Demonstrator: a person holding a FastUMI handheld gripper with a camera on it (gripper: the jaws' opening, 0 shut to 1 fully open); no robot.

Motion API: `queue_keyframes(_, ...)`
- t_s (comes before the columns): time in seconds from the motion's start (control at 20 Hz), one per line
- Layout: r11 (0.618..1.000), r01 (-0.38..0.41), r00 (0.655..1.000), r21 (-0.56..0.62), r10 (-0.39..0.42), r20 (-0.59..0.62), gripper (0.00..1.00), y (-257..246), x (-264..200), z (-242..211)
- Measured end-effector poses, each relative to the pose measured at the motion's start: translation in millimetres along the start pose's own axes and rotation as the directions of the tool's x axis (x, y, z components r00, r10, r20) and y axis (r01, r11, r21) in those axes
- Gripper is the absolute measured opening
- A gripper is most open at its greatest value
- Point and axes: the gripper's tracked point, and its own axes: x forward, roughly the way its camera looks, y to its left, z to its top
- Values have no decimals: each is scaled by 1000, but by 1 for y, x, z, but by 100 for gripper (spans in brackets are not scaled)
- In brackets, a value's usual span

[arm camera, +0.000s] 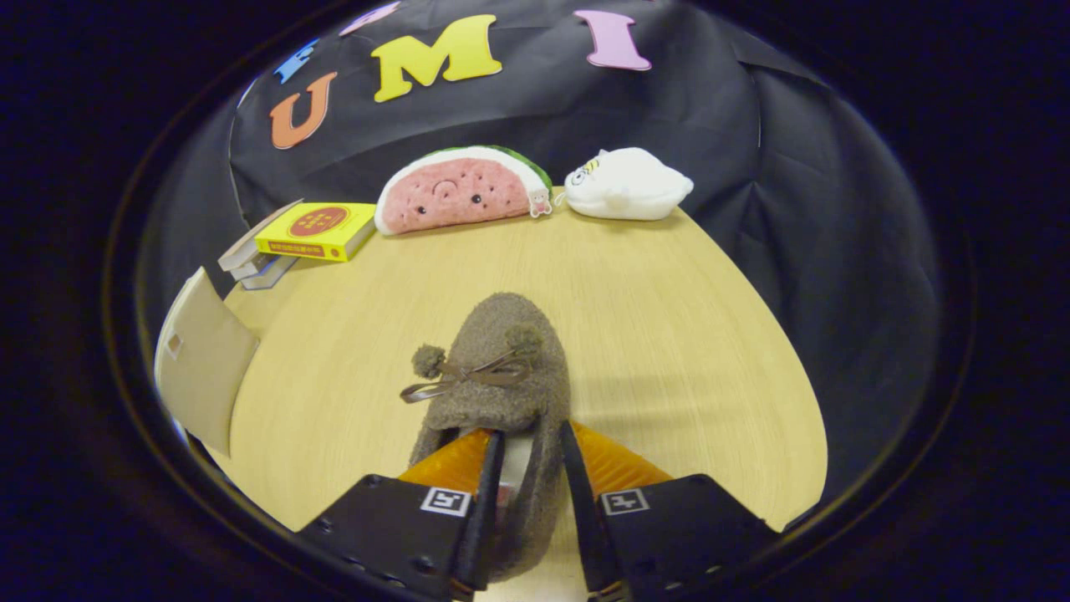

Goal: Open the storage box then place both shoes into the box .Put the left shoe in first, then the right shoe, with the right side of both shoes facing outward in a uniform manner.

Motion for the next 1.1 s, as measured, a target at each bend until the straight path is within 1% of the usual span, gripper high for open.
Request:
queue_keyframes(0.05,1000,9,1000,12,-9,2,33,-4,0,1)
queue_keyframes(0.1,1000,15,1000,25,-15,-2,13,-6,1,2)
queue_keyframes(0.25,996,1,1000,87,-1,-3,0,-6,-1,-1)
queue_keyframes(0.35,991,-9,1000,130,9,-3,0,-3,-5,-2)
queue_keyframes(0.55,979,-53,999,198,53,7,0,16,-17,-2)
queue_keyframes(0.7,975,-53,998,218,41,57,0,33,-36,11)
queue_keyframes(0.9,959,-118,990,256,94,105,0,91,-77,35)
queue_keyframes(1.0,946,-151,984,288,118,130,0,126,-96,49)
queue_keyframes(1.1,940,-176,979,294,135,154,0,162,-113,61)
